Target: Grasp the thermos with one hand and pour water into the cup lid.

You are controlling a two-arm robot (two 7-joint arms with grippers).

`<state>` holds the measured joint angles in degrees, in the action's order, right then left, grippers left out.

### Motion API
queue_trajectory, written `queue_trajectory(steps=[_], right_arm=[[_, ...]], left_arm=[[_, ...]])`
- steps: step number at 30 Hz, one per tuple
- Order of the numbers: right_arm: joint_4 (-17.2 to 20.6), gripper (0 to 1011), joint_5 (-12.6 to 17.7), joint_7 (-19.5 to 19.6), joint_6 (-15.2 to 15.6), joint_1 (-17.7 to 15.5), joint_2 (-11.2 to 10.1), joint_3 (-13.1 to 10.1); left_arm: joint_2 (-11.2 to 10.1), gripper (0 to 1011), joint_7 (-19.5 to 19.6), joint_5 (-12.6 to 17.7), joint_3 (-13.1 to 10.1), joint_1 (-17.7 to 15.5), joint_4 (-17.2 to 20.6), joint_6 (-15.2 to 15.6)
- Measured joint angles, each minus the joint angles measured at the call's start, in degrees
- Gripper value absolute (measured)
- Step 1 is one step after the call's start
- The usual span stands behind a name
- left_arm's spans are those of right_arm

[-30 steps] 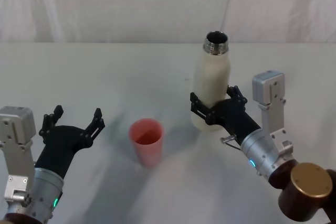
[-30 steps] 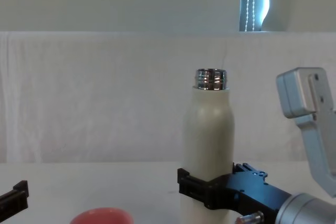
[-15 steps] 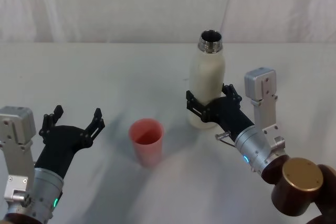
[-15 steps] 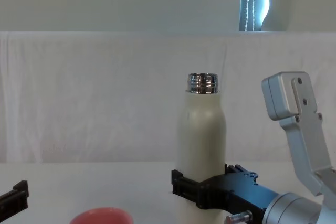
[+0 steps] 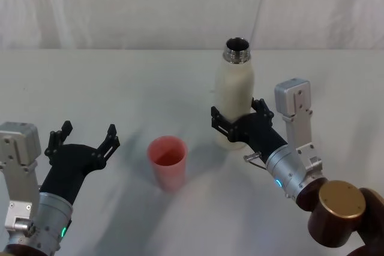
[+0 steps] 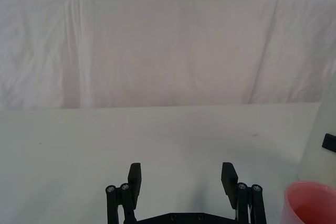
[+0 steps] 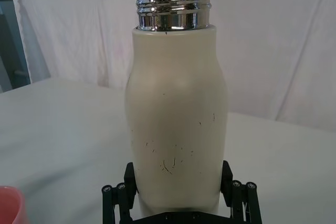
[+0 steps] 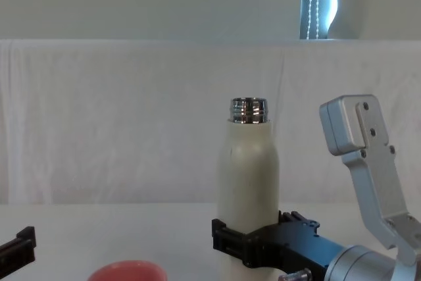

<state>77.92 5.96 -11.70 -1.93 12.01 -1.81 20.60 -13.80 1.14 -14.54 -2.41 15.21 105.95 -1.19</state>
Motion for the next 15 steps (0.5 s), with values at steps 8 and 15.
queue_trajectory(steps=[8, 15], right_arm=[[-0.28, 955, -0.04, 0.1, 0.49, 0.1, 0.16, 0.01], [0.1, 1001, -0.5, 0.63, 1.06, -0.1, 0.22, 0.01]], left_arm=[[0.0, 1001, 0.0, 0.0, 0.0, 0.0, 0.0, 0.0], [0.0, 1001, 0.0, 0.0, 0.0, 0.0, 0.0, 0.0]])
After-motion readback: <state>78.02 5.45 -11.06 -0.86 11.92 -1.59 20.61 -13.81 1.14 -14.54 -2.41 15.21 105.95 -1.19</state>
